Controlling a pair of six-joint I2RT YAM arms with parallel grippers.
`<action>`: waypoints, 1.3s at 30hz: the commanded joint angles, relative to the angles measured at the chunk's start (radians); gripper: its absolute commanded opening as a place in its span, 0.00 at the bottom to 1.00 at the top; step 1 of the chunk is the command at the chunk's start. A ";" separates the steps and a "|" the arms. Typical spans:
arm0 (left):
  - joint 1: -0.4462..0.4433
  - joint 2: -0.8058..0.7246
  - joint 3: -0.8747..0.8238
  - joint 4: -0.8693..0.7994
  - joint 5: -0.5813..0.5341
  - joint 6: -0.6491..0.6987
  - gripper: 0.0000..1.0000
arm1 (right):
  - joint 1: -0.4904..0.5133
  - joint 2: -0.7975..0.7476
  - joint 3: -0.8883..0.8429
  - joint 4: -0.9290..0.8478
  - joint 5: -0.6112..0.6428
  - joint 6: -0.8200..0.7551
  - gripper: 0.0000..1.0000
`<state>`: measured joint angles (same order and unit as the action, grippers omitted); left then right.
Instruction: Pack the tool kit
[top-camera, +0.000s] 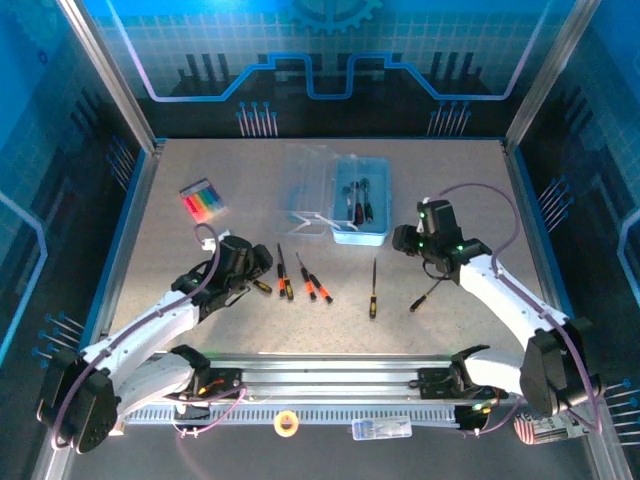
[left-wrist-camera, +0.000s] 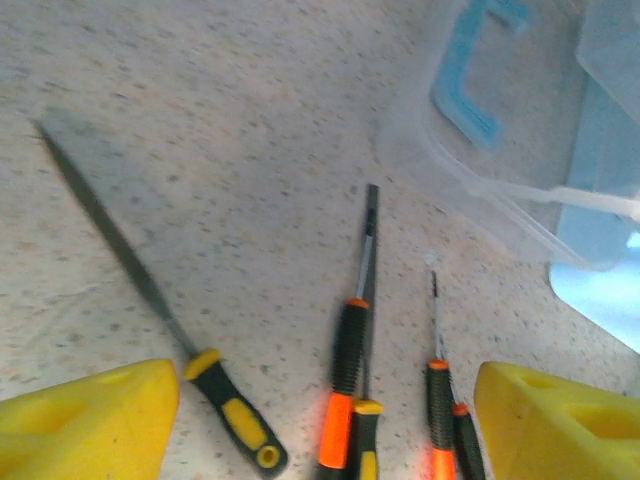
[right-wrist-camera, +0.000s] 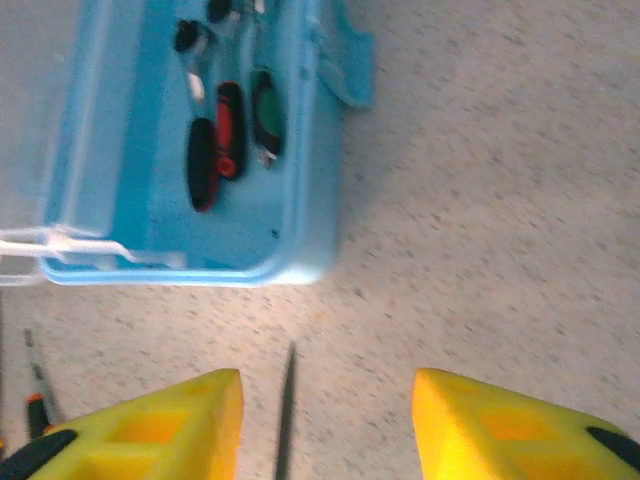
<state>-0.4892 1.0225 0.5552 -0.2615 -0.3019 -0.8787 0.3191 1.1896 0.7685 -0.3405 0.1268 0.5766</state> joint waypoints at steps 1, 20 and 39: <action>-0.070 0.054 0.057 0.138 0.060 0.067 0.78 | -0.019 -0.051 -0.043 -0.139 0.086 0.036 0.52; -0.184 0.184 0.086 0.332 0.174 0.182 0.81 | -0.022 -0.065 -0.148 -0.372 0.066 0.240 0.56; -0.183 0.130 0.048 0.310 0.132 0.190 0.82 | 0.003 0.101 -0.160 -0.276 -0.001 0.249 0.42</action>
<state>-0.6697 1.1816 0.6189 0.0570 -0.1448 -0.7063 0.3092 1.2774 0.6125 -0.6273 0.1368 0.8112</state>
